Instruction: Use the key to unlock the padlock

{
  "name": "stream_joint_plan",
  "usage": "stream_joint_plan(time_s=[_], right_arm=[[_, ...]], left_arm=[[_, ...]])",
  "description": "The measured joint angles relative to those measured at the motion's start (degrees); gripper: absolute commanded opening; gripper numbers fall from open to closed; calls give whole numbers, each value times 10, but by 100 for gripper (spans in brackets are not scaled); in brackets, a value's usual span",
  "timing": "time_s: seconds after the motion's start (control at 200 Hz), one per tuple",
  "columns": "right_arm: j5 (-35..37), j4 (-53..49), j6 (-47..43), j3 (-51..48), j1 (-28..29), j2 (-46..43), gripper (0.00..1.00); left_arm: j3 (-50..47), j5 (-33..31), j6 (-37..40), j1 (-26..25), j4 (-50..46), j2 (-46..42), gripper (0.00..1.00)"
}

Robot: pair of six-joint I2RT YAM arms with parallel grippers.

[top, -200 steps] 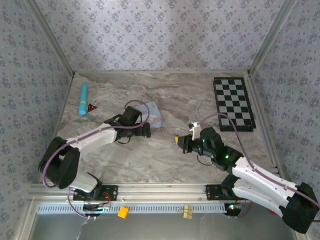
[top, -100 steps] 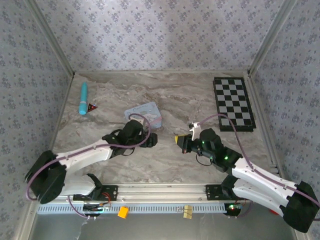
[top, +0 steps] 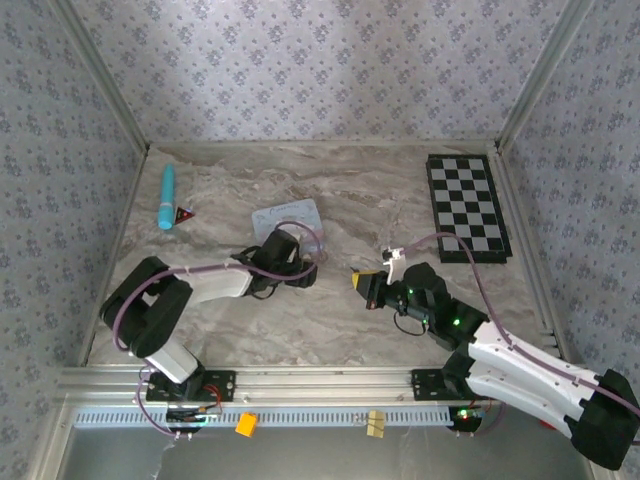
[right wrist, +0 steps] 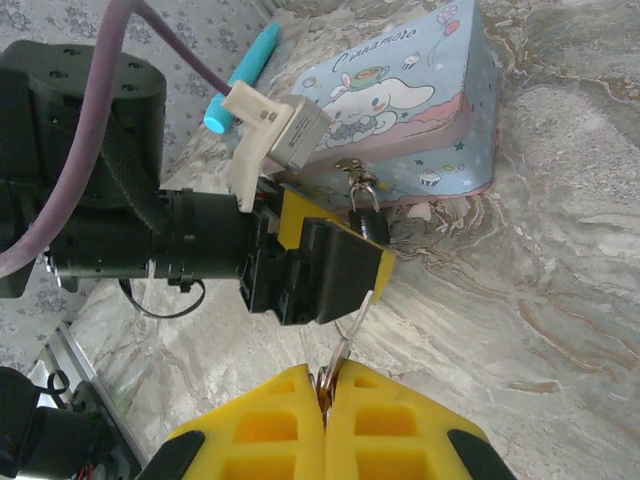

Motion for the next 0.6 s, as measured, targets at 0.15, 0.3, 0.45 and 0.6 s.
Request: stream_joint_plan(time_s=[0.15, 0.3, 0.45, 0.6], right_arm=[[2, 0, 0, 0, 0, -1, 0], [2, 0, 0, 0, 0, -3, 0], [4, 0, 0, 0, 1, -3, 0], [4, 0, 0, 0, 1, -3, 0]], left_arm=[[32, 0, 8, 3, 16, 30, 82], [42, 0, 8, 3, 26, 42, 77], [42, 0, -7, 10, 36, 49, 68], [24, 9, -43, 20, 80, 49, 65]])
